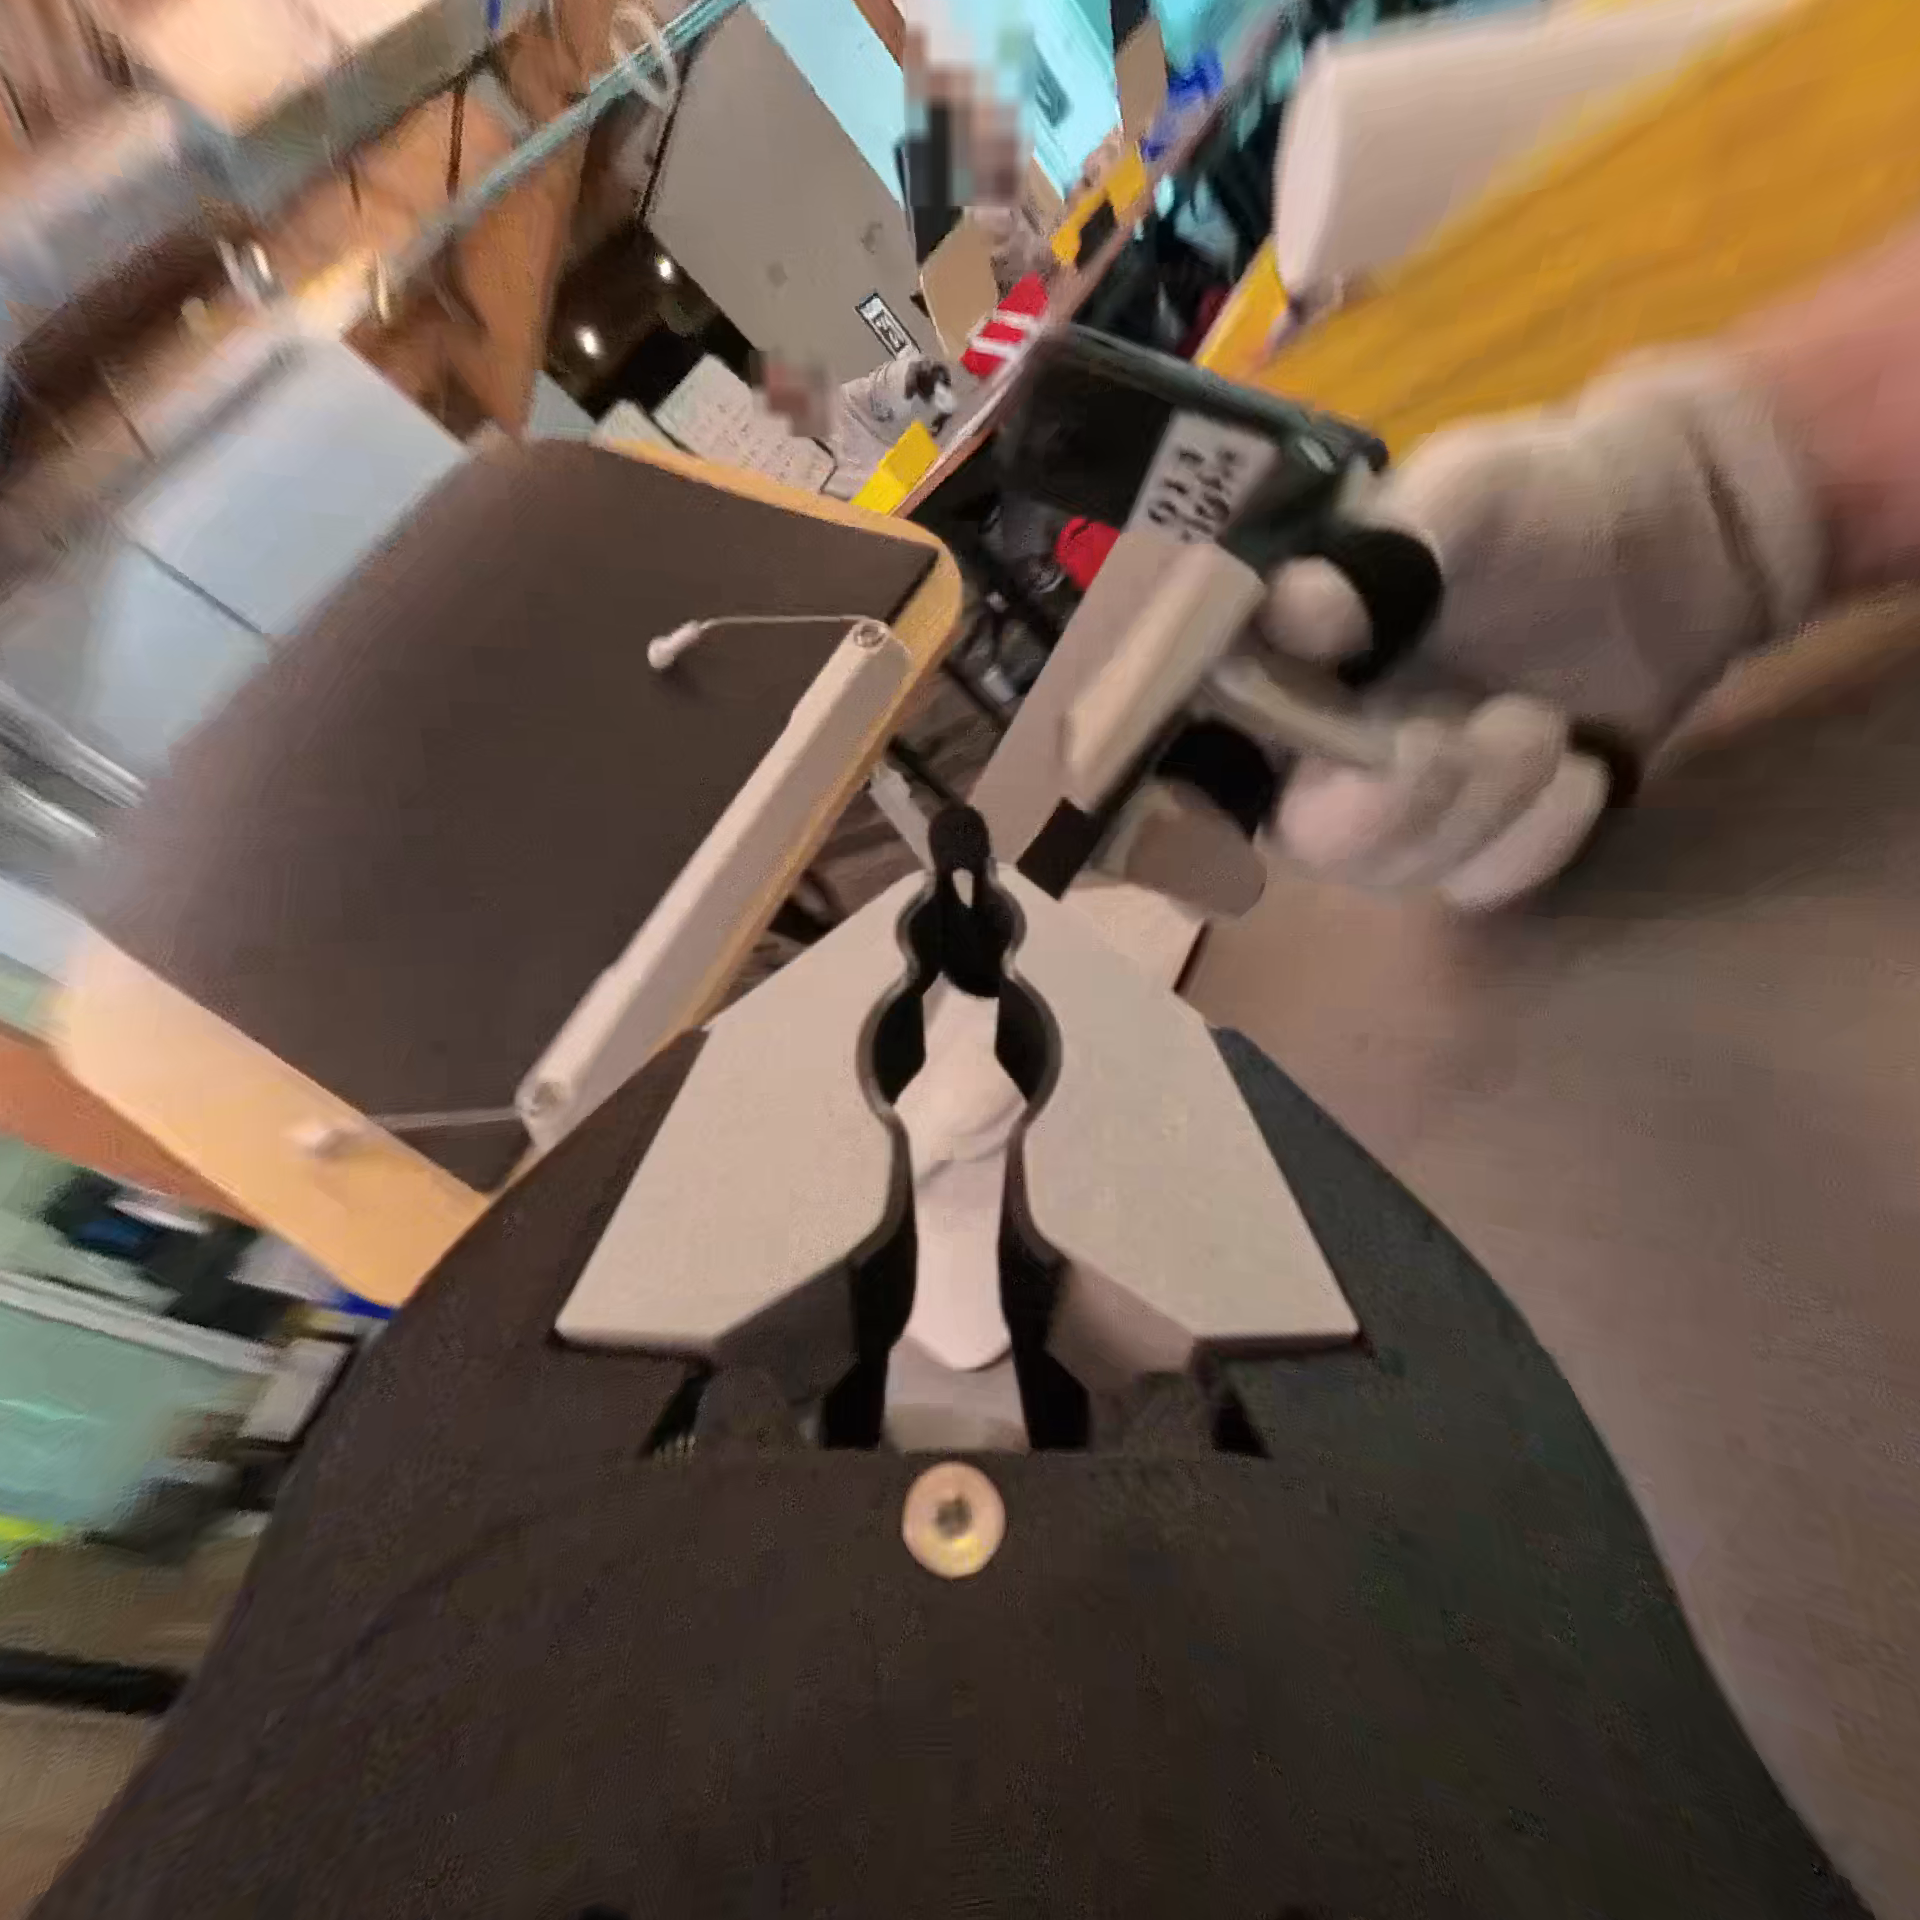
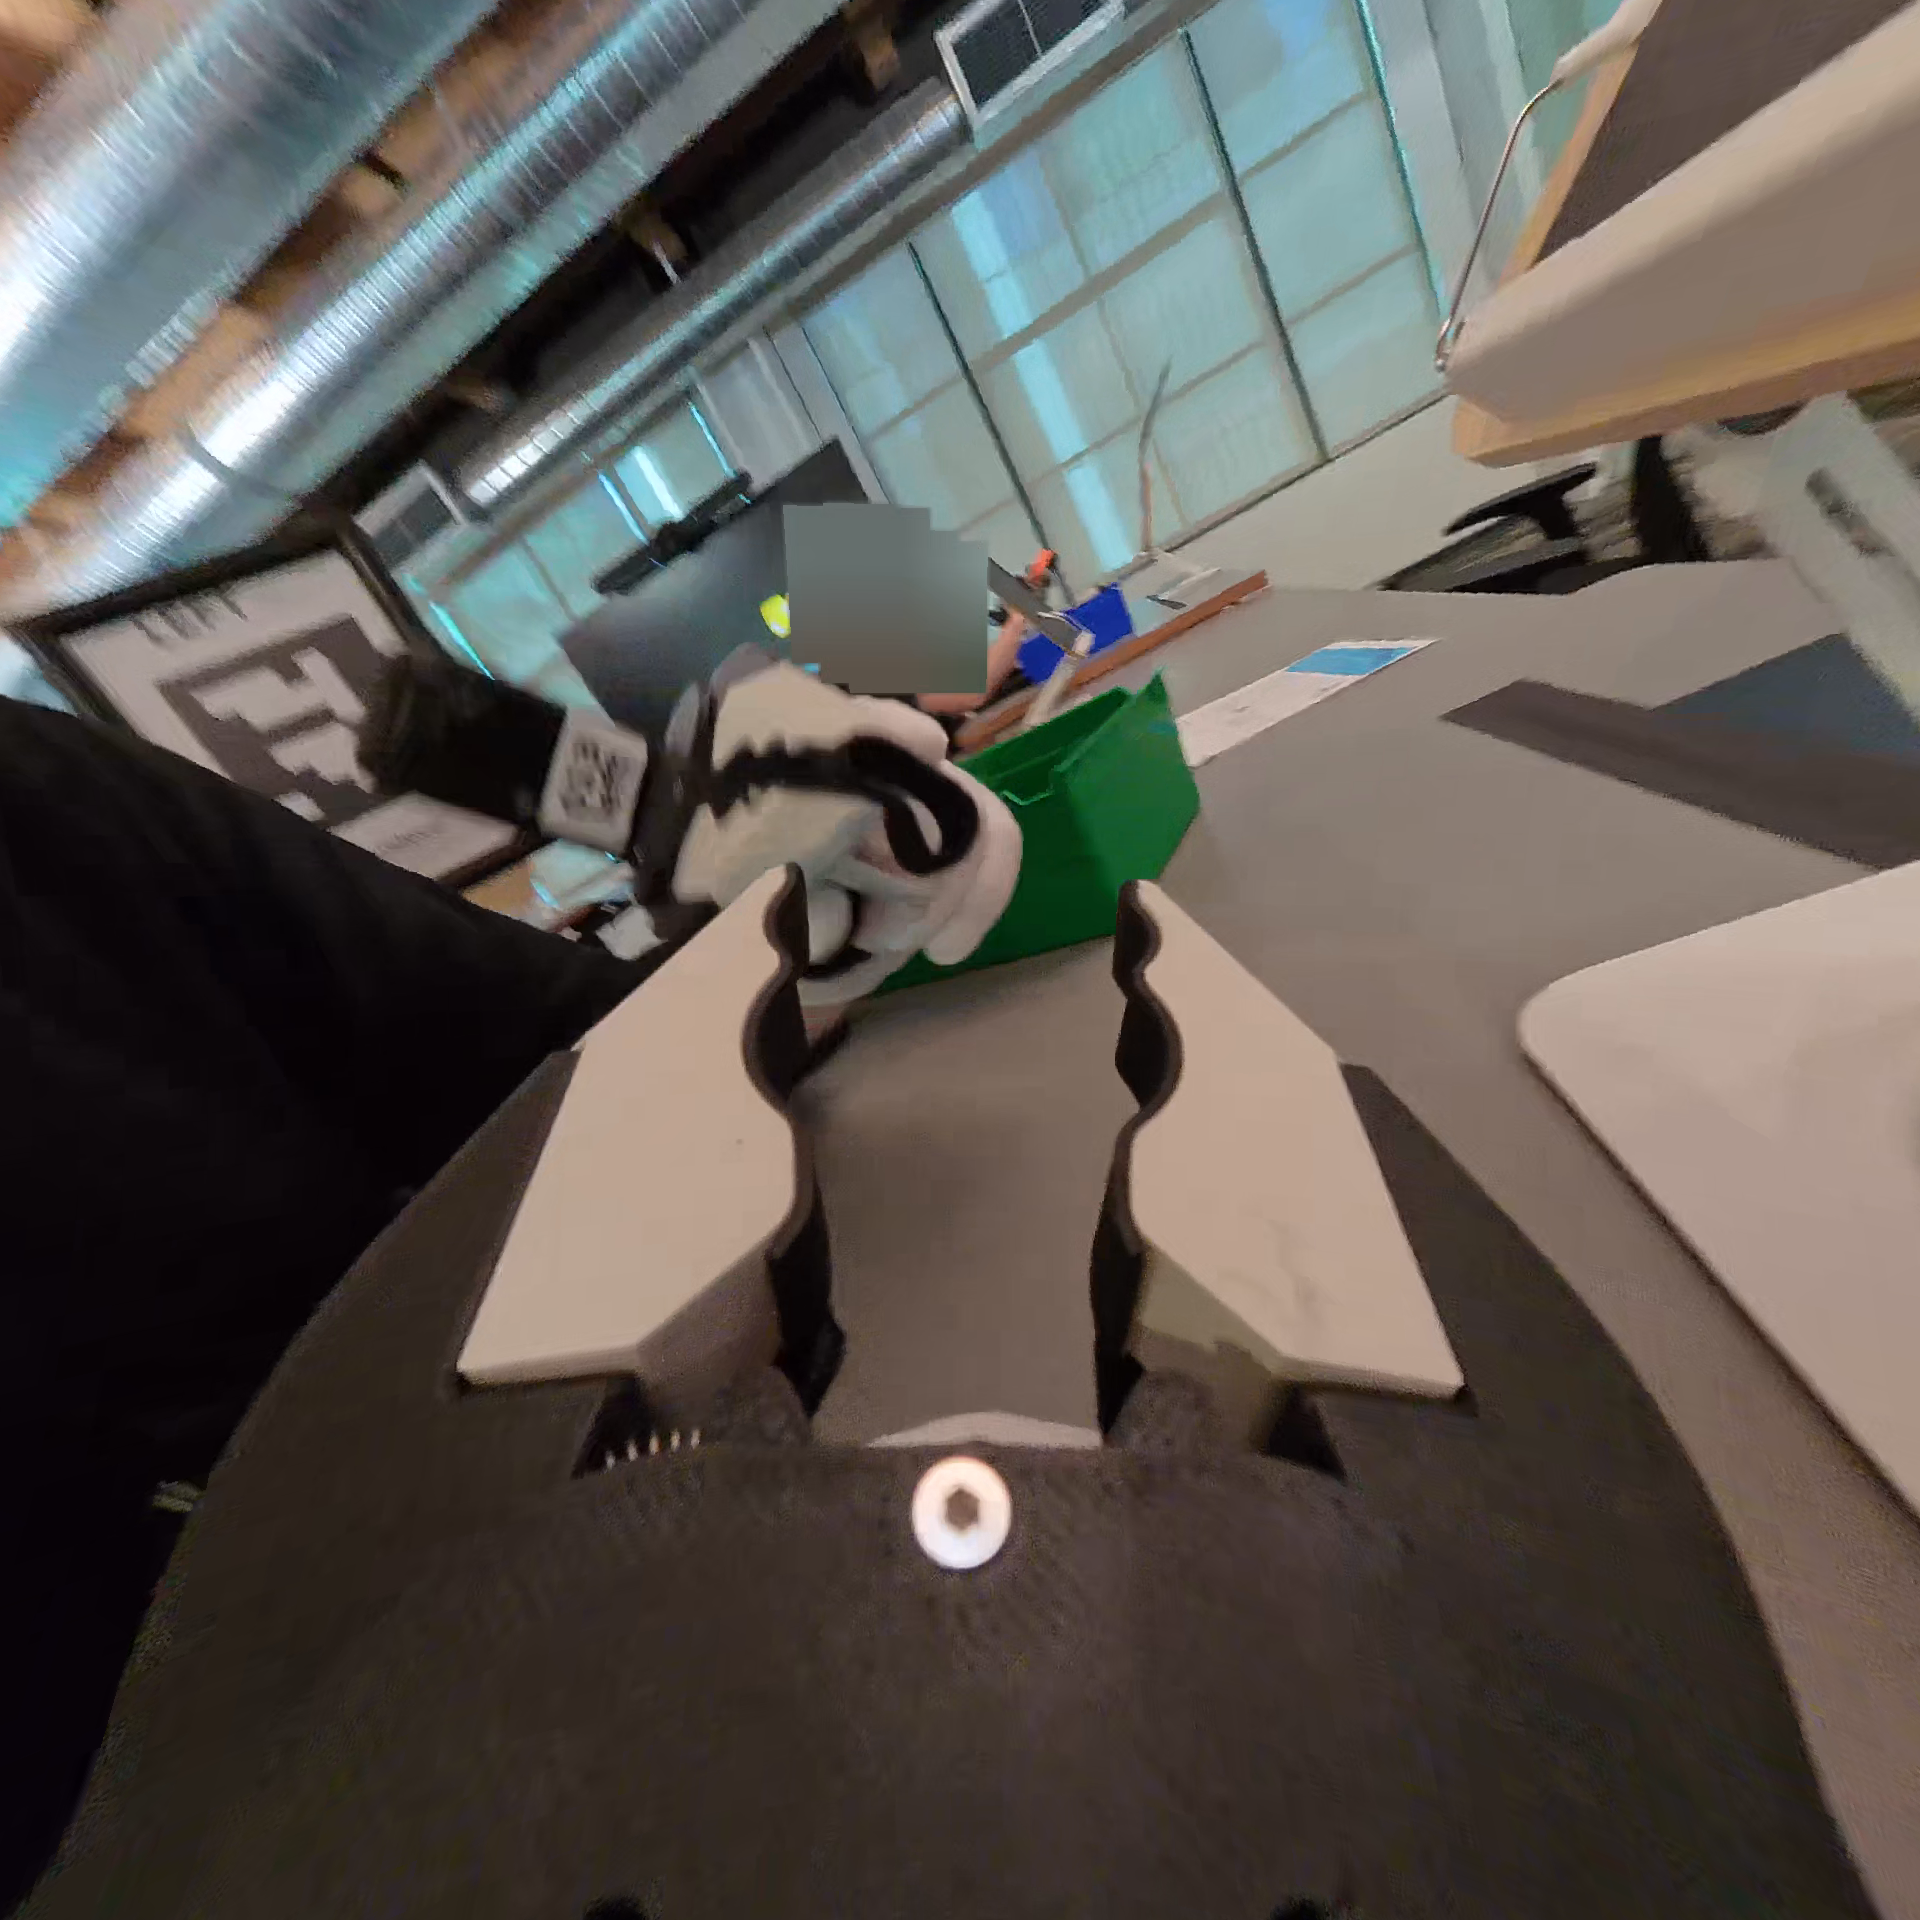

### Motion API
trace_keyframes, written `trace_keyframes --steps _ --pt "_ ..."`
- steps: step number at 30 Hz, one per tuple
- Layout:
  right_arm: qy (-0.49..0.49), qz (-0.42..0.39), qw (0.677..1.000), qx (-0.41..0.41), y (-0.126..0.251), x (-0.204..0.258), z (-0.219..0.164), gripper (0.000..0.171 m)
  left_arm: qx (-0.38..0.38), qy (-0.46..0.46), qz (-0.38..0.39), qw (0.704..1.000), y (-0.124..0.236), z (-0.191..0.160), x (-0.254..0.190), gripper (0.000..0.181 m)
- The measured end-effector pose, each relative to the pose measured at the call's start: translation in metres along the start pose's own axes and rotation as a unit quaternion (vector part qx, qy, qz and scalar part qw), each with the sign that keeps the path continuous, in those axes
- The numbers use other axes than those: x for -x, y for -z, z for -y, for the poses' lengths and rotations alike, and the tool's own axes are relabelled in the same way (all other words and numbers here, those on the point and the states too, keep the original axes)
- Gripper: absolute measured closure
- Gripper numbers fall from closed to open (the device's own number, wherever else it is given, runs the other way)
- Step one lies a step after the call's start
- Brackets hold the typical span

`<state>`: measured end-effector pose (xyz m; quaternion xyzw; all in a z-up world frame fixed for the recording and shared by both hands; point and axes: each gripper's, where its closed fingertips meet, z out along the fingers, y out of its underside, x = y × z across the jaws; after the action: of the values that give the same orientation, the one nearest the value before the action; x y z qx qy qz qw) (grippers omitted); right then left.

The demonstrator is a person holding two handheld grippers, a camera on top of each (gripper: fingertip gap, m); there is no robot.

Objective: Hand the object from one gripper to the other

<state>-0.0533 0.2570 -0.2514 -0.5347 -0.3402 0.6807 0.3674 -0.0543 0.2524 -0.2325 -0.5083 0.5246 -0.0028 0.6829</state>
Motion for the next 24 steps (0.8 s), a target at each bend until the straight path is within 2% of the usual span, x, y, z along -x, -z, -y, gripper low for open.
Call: trace_keyframes --steps 2,6,8,13,20,24 --pt "-0.041 0.028 0.999 0.0 -0.001 0.005 -0.002 0.114 0.013 -0.096 0.01 0.995 -0.003 -0.002 -0.013 0.177" --pt "-0.059 0.038 0.997 0.035 -0.005 0.007 -0.016 0.118 0.022 -0.177 0.011 0.984 -0.009 -0.007 -0.031 0.177" --pt "-0.05 0.046 0.996 0.051 -0.007 0.011 -0.022 0.129 0.022 -0.185 0.016 0.982 -0.009 -0.007 -0.031 0.177" --pt "-0.047 0.048 0.997 0.043 -0.005 0.011 -0.019 0.138 0.013 -0.186 0.023 0.982 -0.007 -0.004 -0.029 0.176" --pt "-0.026 0.044 0.998 0.043 -0.004 0.012 -0.017 0.142 0.004 -0.176 0.021 0.984 -0.006 -0.003 -0.028 0.174" --pt "0.011 0.025 0.999 0.047 -0.003 0.008 -0.017 0.153 0.001 -0.154 0.015 0.988 -0.007 -0.003 -0.03 0.158"
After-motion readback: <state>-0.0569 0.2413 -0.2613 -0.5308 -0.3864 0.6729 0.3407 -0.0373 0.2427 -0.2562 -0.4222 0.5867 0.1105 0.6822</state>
